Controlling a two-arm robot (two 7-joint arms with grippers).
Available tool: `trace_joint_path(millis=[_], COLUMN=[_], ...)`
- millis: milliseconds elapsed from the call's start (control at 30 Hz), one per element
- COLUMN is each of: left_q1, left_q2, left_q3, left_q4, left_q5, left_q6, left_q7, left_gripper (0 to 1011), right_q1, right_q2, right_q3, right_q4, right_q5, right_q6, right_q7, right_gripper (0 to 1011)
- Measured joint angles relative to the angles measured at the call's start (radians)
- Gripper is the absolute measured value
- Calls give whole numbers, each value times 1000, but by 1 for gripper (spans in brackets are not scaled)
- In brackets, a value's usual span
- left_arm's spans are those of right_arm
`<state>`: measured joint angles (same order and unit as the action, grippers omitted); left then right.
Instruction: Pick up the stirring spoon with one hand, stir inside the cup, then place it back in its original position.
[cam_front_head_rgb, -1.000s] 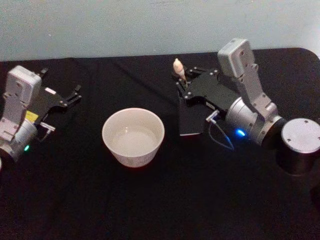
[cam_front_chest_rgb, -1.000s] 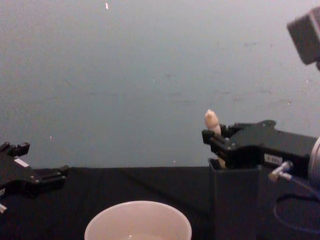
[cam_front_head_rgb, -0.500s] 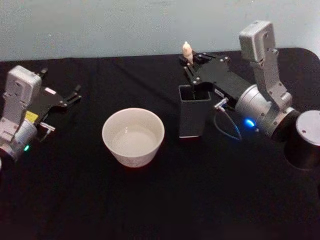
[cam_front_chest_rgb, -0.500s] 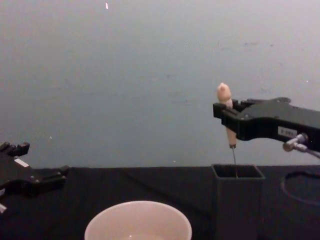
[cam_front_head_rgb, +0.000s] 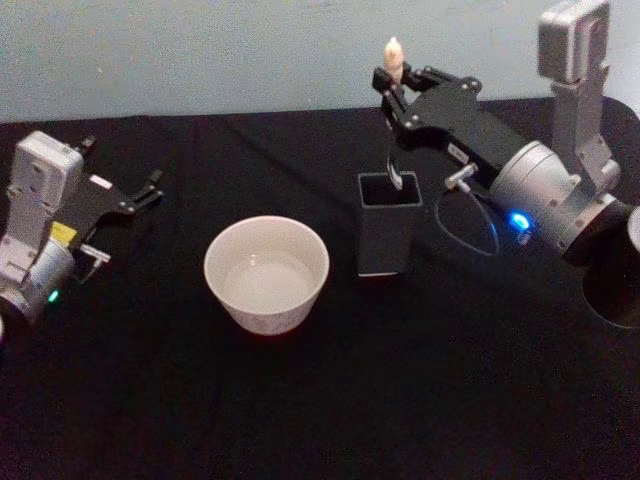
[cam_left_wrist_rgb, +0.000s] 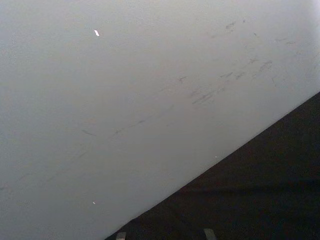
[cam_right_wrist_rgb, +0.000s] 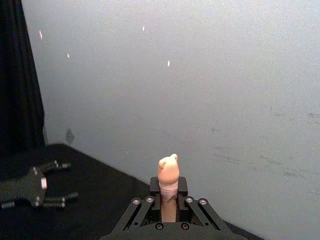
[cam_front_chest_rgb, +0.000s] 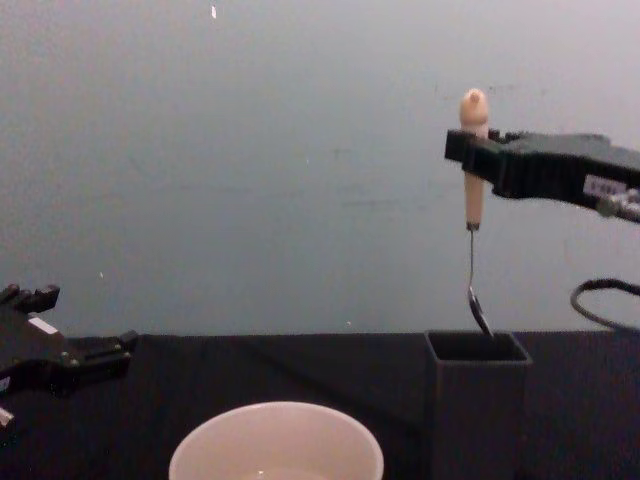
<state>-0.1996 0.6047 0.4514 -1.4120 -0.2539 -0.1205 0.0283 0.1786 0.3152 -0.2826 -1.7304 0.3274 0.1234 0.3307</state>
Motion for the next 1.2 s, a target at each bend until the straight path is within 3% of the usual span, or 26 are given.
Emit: trace_joint_path(millis=[233, 433, 767, 1200], left_q1=[0, 0, 0, 0], left_q2=[0, 0, 0, 0], left_q3=[0, 0, 0, 0], left_q4=[0, 0, 0, 0], left_q5=[0, 0, 0, 0], left_q6=[0, 0, 0, 0], left_q7=[0, 0, 0, 0], left_gripper=[1001, 1002, 1001, 1001], right_q1=[0, 7, 17, 26], right_q2=[-26, -33, -28, -26], right_q3=[15, -6, -79, -156], right_q4=[-1, 22, 86, 183], right_q5=[94, 148, 176, 164], right_q6=[-15, -26, -101, -200], right_q7=[7, 39, 118, 151], right_gripper=[186, 186, 186, 186])
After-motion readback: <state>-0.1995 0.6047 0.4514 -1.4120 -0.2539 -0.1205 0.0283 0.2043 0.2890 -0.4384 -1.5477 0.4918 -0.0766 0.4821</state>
